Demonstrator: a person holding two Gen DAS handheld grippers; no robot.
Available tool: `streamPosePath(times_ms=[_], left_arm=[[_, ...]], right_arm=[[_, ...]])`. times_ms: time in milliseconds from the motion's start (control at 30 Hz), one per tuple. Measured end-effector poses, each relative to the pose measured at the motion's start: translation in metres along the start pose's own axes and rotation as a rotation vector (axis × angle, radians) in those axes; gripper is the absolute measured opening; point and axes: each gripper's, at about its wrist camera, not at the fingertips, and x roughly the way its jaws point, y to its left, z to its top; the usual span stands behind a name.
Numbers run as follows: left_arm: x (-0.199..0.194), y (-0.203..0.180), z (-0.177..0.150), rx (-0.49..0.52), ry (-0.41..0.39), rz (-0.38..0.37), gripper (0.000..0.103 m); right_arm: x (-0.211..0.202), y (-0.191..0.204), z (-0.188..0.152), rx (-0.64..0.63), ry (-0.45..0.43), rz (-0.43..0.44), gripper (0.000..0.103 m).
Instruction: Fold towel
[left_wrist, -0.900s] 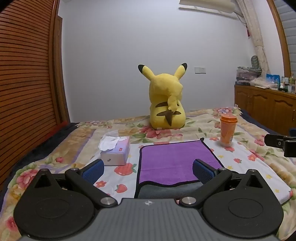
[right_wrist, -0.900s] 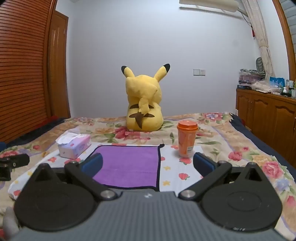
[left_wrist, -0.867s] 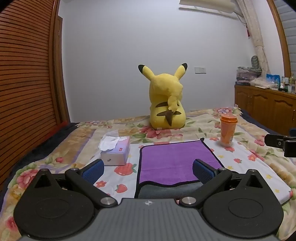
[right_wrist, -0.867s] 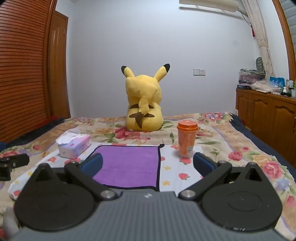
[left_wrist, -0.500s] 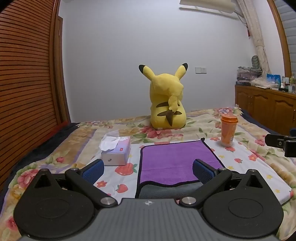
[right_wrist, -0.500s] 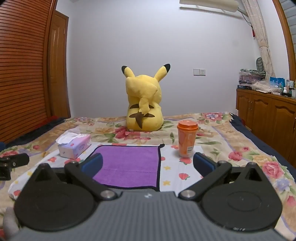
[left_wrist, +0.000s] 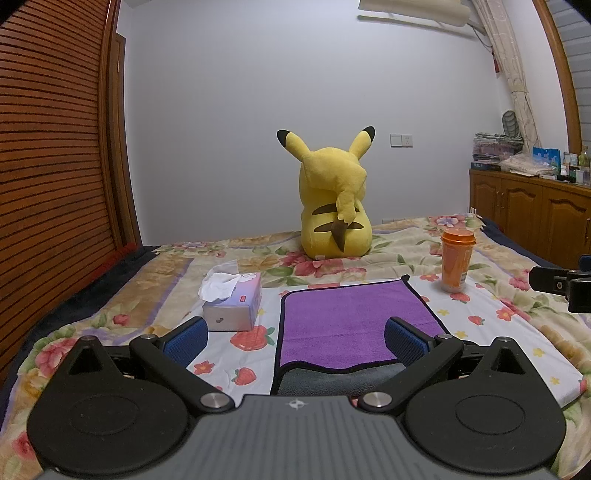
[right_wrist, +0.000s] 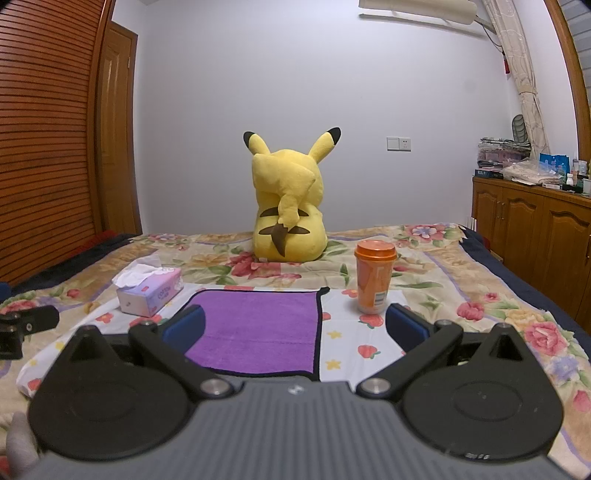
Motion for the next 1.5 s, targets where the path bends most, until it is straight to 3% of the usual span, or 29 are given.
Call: streamPosePath(times_ms=[1500], left_arm=[[-0.002, 0.011, 0.005, 0.003, 0.0, 0.003, 0.103]], right_arm=[[0.0, 0.002, -0.001, 0.001, -0.004, -0.003, 0.103]])
